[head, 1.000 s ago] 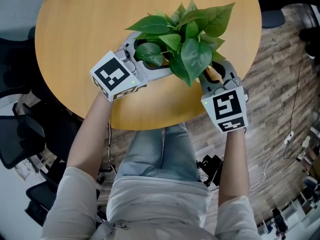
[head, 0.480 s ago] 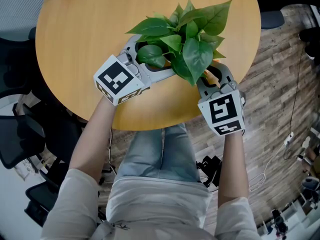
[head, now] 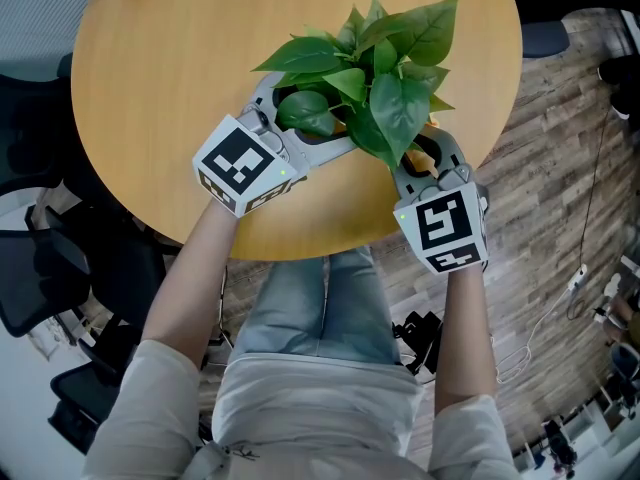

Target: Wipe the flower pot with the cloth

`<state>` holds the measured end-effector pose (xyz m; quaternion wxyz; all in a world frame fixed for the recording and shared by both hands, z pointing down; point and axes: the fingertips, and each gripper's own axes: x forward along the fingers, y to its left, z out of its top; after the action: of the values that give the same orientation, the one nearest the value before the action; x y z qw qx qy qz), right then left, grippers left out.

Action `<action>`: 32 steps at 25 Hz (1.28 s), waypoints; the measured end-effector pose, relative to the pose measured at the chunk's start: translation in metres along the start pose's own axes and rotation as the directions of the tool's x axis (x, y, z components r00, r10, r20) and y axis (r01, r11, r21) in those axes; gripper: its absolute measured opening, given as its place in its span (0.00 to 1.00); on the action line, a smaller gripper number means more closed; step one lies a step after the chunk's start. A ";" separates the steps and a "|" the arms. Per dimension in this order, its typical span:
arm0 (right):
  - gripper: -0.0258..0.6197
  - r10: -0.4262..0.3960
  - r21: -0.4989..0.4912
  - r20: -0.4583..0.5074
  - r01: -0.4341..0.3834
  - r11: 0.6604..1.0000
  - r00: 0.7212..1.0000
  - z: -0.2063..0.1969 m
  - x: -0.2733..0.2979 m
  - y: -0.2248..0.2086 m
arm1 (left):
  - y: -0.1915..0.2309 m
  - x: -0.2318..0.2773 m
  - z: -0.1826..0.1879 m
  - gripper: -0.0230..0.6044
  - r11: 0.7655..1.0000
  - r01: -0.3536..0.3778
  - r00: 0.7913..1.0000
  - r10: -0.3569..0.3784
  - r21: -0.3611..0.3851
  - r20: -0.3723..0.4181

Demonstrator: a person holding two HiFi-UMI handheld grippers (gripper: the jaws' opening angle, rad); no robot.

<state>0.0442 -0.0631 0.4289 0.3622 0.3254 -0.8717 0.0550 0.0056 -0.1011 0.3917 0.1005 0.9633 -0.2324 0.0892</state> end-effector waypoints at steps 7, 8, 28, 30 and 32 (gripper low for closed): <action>0.11 0.006 0.004 0.005 -0.007 1.000 1.000 0.000 0.000 0.003 | 0.000 0.002 0.000 0.73 0.998 -0.053 0.999 0.053 -0.020 -0.012; 0.11 0.007 0.005 0.005 -0.007 1.000 1.000 0.000 0.000 0.003 | 0.000 0.002 0.000 0.73 0.998 -0.061 0.998 0.061 -0.024 -0.012; 0.11 0.020 0.005 0.011 -0.020 1.000 1.000 -0.002 0.000 0.014 | -0.003 0.005 0.001 0.73 0.977 -0.196 0.981 0.196 -0.082 -0.013; 0.11 0.019 0.004 0.010 -0.020 1.000 1.000 -0.002 0.000 0.015 | -0.004 0.005 0.001 0.73 0.974 -0.208 0.978 0.207 -0.086 -0.017; 0.11 0.020 0.003 0.009 -0.021 1.000 1.000 -0.002 0.000 0.015 | -0.004 0.006 0.001 0.73 0.971 -0.222 0.975 0.221 -0.091 -0.021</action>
<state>0.0358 -0.0506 0.4321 0.3573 0.3172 -0.8765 0.0586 0.0125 -0.1006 0.3913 0.1359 0.9252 -0.3415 0.0941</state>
